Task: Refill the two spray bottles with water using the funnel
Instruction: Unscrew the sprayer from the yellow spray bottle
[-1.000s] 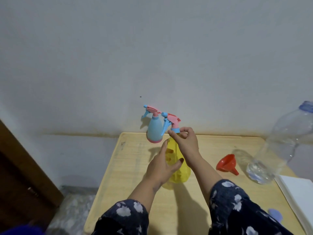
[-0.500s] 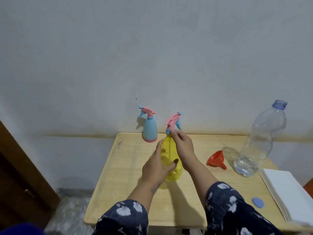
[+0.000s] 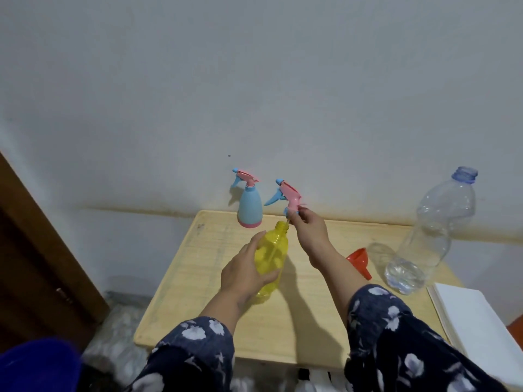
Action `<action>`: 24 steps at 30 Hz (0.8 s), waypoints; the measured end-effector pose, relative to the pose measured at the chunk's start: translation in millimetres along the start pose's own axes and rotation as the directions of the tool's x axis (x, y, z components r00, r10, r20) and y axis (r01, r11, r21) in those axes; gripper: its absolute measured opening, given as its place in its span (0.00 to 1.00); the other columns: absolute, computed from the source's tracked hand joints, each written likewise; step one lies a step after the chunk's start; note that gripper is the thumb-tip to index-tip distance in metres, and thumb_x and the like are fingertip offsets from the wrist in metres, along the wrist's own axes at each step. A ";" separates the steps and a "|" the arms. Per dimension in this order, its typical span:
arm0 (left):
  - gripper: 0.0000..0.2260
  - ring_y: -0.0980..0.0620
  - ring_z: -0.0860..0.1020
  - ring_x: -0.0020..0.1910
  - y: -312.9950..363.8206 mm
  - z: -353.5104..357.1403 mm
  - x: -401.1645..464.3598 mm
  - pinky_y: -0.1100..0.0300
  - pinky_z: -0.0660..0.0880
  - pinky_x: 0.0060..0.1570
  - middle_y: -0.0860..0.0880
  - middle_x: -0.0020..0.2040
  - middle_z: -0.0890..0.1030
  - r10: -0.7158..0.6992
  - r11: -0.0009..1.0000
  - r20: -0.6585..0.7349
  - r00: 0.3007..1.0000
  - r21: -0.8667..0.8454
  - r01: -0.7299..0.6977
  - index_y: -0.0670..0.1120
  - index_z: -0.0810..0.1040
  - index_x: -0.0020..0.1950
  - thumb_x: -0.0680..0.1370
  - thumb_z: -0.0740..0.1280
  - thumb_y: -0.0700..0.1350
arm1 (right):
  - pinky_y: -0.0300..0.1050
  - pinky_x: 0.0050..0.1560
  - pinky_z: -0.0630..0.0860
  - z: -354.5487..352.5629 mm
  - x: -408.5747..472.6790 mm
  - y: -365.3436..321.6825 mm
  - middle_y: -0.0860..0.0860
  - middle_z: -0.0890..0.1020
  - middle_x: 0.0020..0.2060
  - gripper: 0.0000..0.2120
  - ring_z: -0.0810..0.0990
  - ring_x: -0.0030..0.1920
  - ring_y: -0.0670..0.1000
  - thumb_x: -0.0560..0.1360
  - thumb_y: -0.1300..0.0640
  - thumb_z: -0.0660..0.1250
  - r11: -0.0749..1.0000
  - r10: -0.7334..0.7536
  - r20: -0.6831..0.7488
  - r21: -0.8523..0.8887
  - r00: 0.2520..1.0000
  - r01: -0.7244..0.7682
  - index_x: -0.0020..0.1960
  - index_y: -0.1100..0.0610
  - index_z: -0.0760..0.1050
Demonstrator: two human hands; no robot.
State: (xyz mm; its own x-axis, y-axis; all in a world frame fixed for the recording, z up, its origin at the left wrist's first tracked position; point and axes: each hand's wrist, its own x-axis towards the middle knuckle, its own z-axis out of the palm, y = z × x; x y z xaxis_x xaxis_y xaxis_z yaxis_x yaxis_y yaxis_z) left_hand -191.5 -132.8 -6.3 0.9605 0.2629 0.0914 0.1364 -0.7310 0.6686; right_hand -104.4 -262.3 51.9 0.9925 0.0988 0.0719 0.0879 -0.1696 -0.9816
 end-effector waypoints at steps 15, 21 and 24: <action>0.38 0.44 0.72 0.66 -69.5 -15.0 -4.5 0.52 0.73 0.56 0.48 0.73 0.66 -0.147 0.989 -0.100 0.984 -0.005 0.148 0.55 0.56 0.75 0.72 0.75 0.48 | 0.51 0.46 0.75 -45.8 37.6 38.9 0.54 0.80 0.37 0.11 0.77 0.39 0.54 0.78 0.53 0.59 0.954 0.299 -0.129 0.051 0.945 -0.295 0.45 0.58 0.77; 0.38 0.45 0.73 0.64 -43.0 -6.1 20.2 0.50 0.74 0.56 0.50 0.71 0.68 -0.110 0.988 -0.122 0.986 -0.123 0.095 0.59 0.55 0.73 0.72 0.75 0.51 | 0.51 0.44 0.74 -37.8 20.7 102.5 0.59 0.79 0.38 0.15 0.76 0.37 0.55 0.80 0.53 0.58 0.862 0.501 -0.019 -0.076 0.865 -0.500 0.39 0.59 0.75; 0.39 0.46 0.72 0.66 -36.5 -1.4 32.1 0.50 0.73 0.58 0.49 0.71 0.69 -0.098 0.986 -0.122 0.988 -0.144 0.080 0.58 0.55 0.74 0.71 0.76 0.52 | 0.52 0.46 0.74 -36.3 13.5 119.3 0.56 0.79 0.34 0.17 0.77 0.37 0.56 0.80 0.52 0.57 0.837 0.529 -0.040 -0.138 0.848 -0.529 0.39 0.60 0.76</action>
State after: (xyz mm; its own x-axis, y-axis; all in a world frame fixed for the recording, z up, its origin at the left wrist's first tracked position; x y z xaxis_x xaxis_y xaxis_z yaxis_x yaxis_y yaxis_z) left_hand -166.0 -96.8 -26.8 0.9056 0.4082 0.1154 0.1760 -0.6091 0.7733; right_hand -77.5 -316.8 -57.8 0.8911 -0.0452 -0.4516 -0.4400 -0.3294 -0.8354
